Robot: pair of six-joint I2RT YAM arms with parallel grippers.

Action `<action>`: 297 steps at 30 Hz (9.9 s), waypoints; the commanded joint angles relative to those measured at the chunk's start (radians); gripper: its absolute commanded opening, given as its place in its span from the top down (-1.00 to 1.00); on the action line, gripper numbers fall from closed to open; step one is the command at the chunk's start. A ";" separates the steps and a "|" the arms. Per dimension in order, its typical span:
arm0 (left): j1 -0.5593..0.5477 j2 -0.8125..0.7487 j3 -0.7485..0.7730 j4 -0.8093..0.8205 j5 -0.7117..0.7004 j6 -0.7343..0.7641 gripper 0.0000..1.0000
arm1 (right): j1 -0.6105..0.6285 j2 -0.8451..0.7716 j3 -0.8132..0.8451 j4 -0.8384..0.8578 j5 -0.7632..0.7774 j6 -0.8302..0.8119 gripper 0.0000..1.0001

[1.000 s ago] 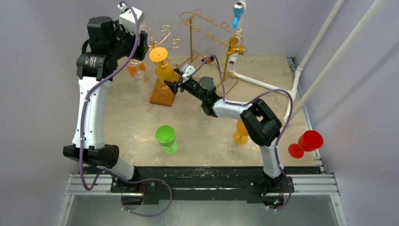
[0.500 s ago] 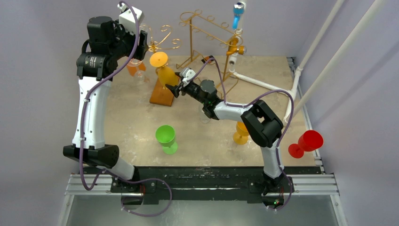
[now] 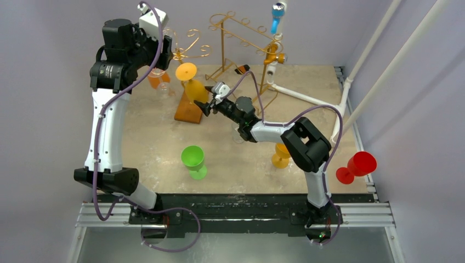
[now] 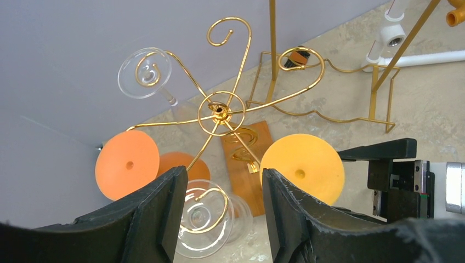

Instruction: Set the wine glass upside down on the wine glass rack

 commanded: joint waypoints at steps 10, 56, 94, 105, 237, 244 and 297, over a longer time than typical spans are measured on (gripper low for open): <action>0.001 0.042 -0.095 0.076 -0.027 0.052 -0.04 | -0.005 -0.045 -0.024 0.117 0.002 0.034 -0.32; -0.003 -0.064 -0.115 -0.012 0.058 0.125 0.22 | -0.077 -0.267 0.285 -0.717 0.314 0.242 -0.57; -0.077 0.224 0.066 -0.042 -0.220 0.343 0.43 | -0.118 -0.054 0.746 -0.901 0.341 0.310 -0.57; -0.077 0.282 0.124 -0.046 -0.258 0.354 0.50 | -0.120 -0.062 0.717 -0.878 0.324 0.313 -0.57; -0.077 0.069 -0.061 0.050 -0.146 0.355 -0.32 | 0.004 -0.393 0.198 -0.899 0.211 0.693 -0.21; -0.077 0.072 -0.071 0.059 -0.155 0.356 -0.32 | -0.005 -0.376 0.279 -0.927 0.199 0.679 -0.25; -0.076 -0.168 -0.072 -0.096 -0.138 0.119 -0.73 | 0.032 -0.239 0.101 -1.355 0.405 0.437 0.70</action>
